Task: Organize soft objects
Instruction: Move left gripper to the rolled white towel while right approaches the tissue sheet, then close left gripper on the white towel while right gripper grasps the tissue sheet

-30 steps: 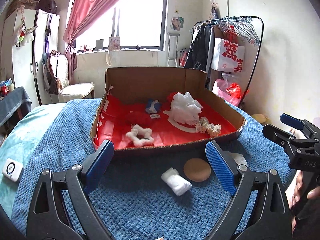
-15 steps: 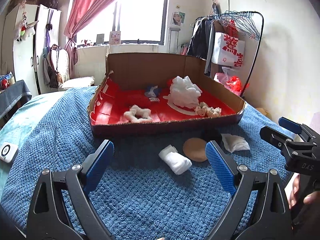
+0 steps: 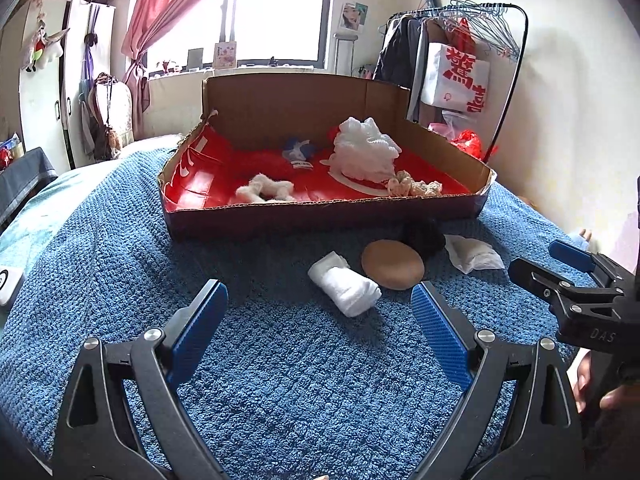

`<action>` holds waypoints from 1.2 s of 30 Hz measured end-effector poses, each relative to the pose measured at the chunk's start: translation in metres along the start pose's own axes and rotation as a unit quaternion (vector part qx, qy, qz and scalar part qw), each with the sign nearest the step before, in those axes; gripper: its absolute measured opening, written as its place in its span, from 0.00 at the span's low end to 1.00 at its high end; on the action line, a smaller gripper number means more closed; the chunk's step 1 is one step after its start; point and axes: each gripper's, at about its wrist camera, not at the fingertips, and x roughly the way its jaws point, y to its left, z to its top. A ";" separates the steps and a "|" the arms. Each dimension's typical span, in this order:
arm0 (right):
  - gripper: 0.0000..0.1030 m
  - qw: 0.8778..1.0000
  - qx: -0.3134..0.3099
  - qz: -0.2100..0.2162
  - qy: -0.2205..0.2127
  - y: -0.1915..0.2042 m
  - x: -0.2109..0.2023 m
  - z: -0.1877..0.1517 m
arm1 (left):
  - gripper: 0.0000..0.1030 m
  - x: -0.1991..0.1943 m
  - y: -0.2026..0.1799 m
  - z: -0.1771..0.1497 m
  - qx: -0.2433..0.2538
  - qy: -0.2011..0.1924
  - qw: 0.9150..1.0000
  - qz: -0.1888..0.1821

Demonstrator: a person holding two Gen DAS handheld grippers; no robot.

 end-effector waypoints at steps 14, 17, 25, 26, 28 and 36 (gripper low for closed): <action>1.00 0.999 0.006 0.016 0.050 -0.007 0.027 0.009 | 0.91 0.026 -0.002 0.011 0.007 0.052 0.999 -0.005; 1.00 0.998 0.000 0.012 0.066 -0.007 0.036 0.013 | 0.91 0.032 -0.003 0.015 0.012 0.063 0.998 0.000; 1.00 0.993 -0.013 0.001 0.115 -0.009 0.063 0.021 | 0.91 0.053 -0.003 0.023 0.021 0.102 0.995 0.000; 1.00 0.993 -0.015 0.000 0.118 -0.009 0.066 0.022 | 0.91 0.056 -0.003 0.023 0.021 0.108 0.994 -0.002; 1.00 0.992 -0.016 0.000 0.125 -0.010 0.070 0.023 | 0.88 0.062 -0.002 0.023 0.018 0.121 0.993 -0.008; 0.58 0.990 -0.035 0.019 0.134 -0.005 0.080 0.023 | 0.32 0.073 -0.008 0.019 0.015 0.128 0.989 -0.068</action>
